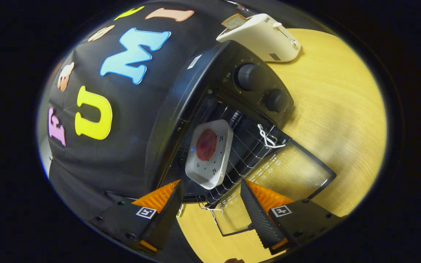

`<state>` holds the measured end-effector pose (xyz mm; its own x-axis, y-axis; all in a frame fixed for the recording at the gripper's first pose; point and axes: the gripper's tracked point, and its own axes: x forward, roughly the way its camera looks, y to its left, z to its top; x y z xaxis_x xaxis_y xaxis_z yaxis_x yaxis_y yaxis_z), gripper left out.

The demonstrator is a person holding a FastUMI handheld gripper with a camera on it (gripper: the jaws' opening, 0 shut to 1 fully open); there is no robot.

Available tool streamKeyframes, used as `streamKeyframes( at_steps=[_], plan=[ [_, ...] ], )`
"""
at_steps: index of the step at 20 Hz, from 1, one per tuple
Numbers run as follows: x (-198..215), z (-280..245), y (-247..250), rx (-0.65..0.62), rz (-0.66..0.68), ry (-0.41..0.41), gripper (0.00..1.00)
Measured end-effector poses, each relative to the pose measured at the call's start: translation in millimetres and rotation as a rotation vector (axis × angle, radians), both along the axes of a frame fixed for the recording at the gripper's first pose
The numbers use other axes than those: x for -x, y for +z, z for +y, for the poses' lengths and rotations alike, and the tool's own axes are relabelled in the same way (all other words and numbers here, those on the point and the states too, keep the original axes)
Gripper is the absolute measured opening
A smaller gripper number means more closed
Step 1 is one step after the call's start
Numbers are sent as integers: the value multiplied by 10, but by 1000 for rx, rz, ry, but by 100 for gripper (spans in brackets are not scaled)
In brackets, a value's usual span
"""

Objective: Open the toaster oven, put the food inside, and close the toaster oven door.

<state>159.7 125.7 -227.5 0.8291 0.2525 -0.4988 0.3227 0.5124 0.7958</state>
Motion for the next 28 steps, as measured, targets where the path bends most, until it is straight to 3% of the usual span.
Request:
streamKeyframes(
  at_steps=[3,6,9,13,18,28],
  plan=[
    [117,-90,144,111,-16,51,98],
    [258,-193,246,316,-61,134,98],
    [413,-237,183,509,-49,256,98],
    [632,-263,34,710,-27,352,98],
    [890,-203,-268,827,58,426,98],
    [1214,117,-994,856,260,551,98]
  ],
)
